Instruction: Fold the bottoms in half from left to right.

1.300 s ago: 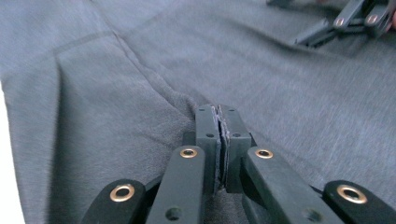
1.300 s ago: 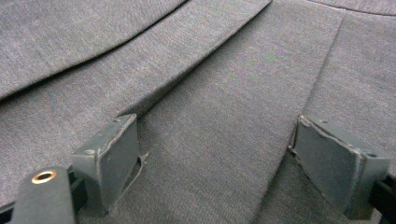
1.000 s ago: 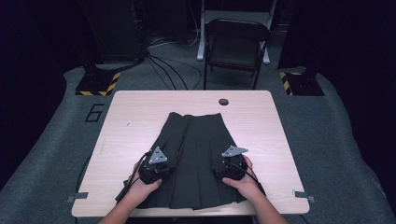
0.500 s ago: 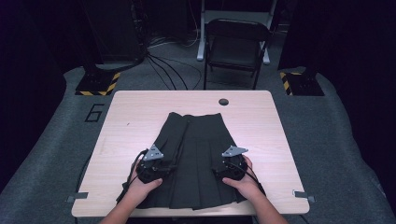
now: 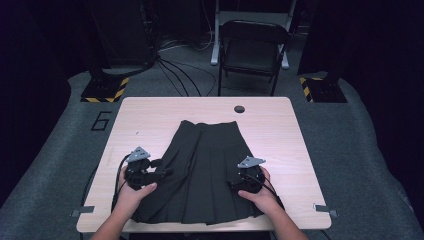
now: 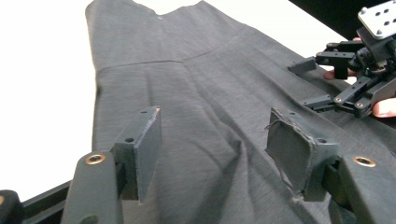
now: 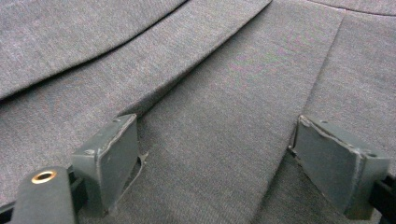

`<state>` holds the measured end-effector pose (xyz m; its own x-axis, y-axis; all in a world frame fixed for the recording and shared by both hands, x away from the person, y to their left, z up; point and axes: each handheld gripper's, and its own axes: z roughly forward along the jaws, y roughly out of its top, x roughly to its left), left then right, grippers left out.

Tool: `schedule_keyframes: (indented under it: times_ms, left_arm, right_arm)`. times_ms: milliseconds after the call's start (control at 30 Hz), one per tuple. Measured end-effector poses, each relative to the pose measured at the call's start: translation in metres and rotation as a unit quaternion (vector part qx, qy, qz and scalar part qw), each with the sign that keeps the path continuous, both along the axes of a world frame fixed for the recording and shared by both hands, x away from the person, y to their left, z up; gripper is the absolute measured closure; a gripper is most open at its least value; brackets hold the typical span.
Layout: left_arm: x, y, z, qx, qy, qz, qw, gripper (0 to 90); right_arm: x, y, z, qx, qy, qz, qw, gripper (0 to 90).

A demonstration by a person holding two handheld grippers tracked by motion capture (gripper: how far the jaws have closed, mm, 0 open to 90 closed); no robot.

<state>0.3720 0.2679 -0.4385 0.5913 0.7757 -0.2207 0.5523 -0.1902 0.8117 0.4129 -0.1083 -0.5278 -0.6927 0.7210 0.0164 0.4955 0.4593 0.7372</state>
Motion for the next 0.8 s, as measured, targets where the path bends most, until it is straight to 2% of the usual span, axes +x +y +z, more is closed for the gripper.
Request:
schedule_keyframes:
  times_ms: [167, 333, 467, 600, 800]
  left_arm:
    - [-0.008, 0.013, 0.005, 0.008, -0.002, -0.005, 1.0, 29.6]
    - [-0.018, 0.014, 0.005, 0.02, -0.012, -0.016, 0.9996, 26.5]
    - [-0.027, 0.012, 0.002, 0.033, -0.017, -0.022, 0.9991, 33.1]
    - [-0.036, 0.012, -0.005, 0.041, -0.006, -0.035, 0.9985, 36.9]
    - [-0.048, 0.021, -0.013, 0.063, -0.009, -0.032, 0.9975, 36.7]
  right_arm:
    - [0.0, 0.0, 0.0, 0.0, 0.0, 0.0, 1.0, 14.1]
    - [0.0, 0.0, 0.0, 0.0, 0.0, 0.0, 1.0, 14.1]
    - [0.0, 0.0, 0.0, 0.0, 0.0, 0.0, 1.0, 14.1]
    - [0.0, 0.0, 0.0, 0.0, 0.0, 0.0, 1.0, 14.1]
    - [0.0, -0.001, 0.002, -0.007, 0.003, -0.002, 1.0, 15.6]
